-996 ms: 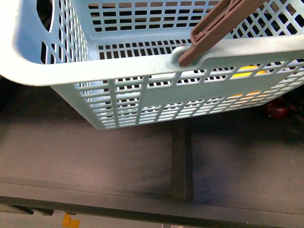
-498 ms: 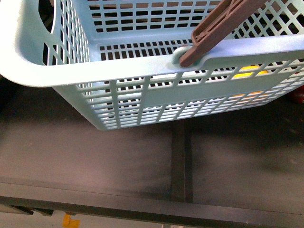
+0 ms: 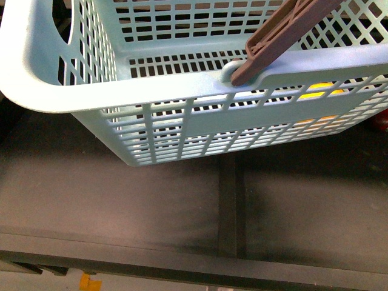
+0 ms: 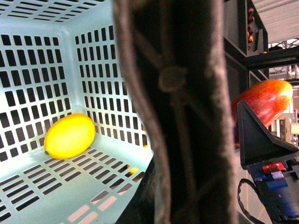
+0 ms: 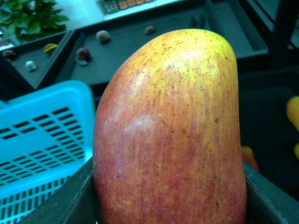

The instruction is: Pick lemon and mango into basket

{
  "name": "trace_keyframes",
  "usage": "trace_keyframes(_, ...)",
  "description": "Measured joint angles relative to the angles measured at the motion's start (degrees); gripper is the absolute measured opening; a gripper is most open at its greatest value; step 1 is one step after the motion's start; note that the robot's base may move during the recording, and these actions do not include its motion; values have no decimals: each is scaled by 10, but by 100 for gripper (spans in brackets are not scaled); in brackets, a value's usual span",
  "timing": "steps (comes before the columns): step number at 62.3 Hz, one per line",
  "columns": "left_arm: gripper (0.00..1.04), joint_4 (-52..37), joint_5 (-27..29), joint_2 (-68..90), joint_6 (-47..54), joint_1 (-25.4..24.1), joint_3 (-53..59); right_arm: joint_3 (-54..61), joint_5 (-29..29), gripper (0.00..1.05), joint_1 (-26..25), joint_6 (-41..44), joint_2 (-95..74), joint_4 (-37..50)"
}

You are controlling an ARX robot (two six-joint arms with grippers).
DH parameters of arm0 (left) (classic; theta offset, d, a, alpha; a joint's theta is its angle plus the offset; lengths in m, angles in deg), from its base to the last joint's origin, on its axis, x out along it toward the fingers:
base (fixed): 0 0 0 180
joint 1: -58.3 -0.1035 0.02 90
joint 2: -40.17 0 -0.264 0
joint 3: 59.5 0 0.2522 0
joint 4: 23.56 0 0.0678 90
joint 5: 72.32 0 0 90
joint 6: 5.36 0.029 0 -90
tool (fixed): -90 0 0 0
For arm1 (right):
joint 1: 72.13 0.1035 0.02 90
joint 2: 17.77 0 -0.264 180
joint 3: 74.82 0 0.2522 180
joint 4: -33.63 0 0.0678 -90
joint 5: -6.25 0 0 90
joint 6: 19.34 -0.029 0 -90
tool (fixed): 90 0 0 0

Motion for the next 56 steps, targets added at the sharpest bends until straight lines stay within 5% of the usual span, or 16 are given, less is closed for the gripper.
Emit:
trace_keyframes(28, 4, 0, -2, 0, 0, 0, 0, 9, -119, 69, 205, 43, -67, 71)
trace_keyframes(42, 4, 0, 0, 0, 0, 0, 0, 23, -159, 98, 221, 50, -56, 113)
trace_keyframes(56, 4, 0, 3, 0, -2, 0, 0, 90, -201, 91, 177, 62, 21, 165)
